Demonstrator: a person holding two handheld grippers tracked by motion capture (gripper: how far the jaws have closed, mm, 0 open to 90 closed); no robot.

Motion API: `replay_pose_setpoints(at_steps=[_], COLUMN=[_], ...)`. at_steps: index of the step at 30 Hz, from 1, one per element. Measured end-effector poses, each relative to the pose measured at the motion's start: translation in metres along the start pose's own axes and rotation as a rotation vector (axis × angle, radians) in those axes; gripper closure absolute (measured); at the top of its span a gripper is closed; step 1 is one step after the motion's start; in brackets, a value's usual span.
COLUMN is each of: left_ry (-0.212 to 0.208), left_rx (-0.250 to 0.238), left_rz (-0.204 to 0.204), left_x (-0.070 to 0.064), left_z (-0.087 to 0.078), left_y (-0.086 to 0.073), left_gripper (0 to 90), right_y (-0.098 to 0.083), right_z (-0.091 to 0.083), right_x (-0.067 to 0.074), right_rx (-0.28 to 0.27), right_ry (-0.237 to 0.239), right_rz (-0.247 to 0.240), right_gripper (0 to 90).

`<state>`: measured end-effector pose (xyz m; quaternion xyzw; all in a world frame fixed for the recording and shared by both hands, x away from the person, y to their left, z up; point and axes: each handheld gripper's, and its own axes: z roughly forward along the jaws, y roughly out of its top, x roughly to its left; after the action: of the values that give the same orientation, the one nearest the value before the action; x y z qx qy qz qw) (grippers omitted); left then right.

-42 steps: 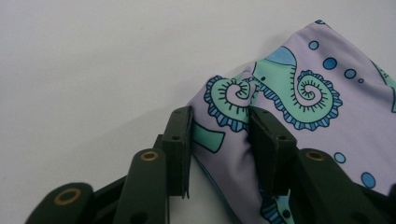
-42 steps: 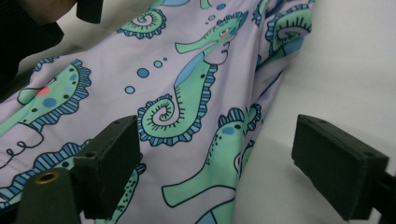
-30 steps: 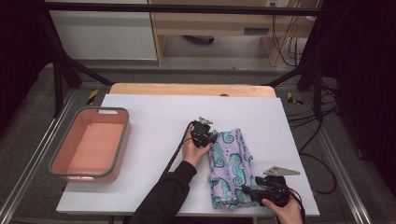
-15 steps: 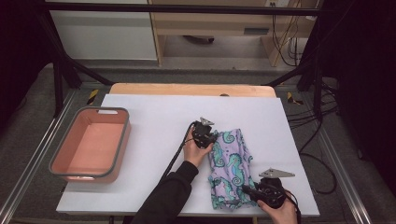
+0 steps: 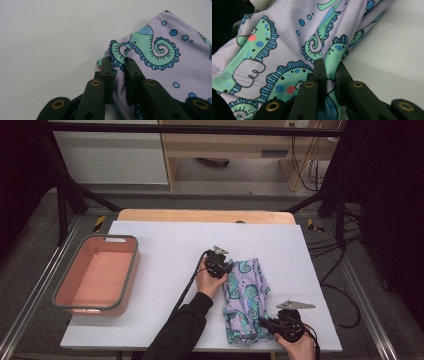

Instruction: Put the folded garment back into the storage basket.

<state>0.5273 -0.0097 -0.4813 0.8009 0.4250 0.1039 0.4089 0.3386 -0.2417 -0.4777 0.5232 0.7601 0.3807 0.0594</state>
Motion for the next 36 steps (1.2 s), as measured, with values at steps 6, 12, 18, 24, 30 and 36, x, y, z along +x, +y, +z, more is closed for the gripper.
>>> replay_pose_setpoints(at_steps=[6,12,18,24,30,36], left_ry=[-0.032,-0.049,-0.062,-0.07,-0.075,-0.081], left_rx=[-0.019,-0.053,-0.081,-0.101,-0.114,-0.138], left_rz=[-0.019,-0.008,0.015,0.027,0.04,0.068], left_x=[0.003,-0.001,-0.008,-0.01,-0.011,-0.016], left_z=[-0.005,-0.017,-0.027,-0.036,-0.043,-0.054], left_y=[0.005,0.015,0.024,0.029,0.032,0.039], left_gripper=[79.5,79.6,79.8,79.9,79.8,79.9], right_y=[0.0,0.001,0.002,0.003,0.003,0.004], right_z=[-0.001,-0.003,-0.005,-0.007,-0.007,-0.007], right_x=[0.0,0.0,0.0,0.0,0.001,0.002], right_rx=[-0.006,-0.016,-0.03,-0.043,-0.057,-0.074], right_ry=[0.003,0.008,0.012,0.012,0.01,0.008], right_rz=[-0.002,0.002,-0.002,-0.002,-0.006,-0.009], right_gripper=[83.4,83.5,83.7,83.7,83.7,83.7])
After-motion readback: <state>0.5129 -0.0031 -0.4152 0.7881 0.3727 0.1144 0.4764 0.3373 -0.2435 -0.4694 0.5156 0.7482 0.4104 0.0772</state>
